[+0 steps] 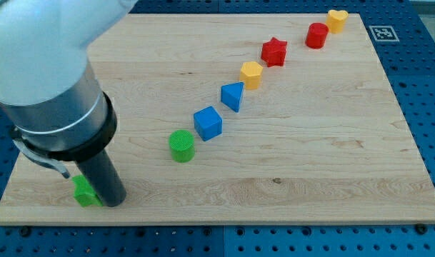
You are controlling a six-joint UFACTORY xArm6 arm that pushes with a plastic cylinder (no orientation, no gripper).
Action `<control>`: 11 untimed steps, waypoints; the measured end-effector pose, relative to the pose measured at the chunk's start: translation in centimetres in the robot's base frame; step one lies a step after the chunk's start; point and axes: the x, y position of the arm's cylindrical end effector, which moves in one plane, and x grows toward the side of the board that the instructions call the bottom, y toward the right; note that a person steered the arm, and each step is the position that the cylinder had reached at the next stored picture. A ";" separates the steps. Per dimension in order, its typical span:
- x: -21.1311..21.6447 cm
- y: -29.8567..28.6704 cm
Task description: Move the blue cube and green circle diagonal to each other
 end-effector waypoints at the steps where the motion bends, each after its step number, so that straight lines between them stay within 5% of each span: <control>1: -0.1 1.3; 4: -1.2 10.3; 6: -8.2 12.5; 11: -7.9 8.1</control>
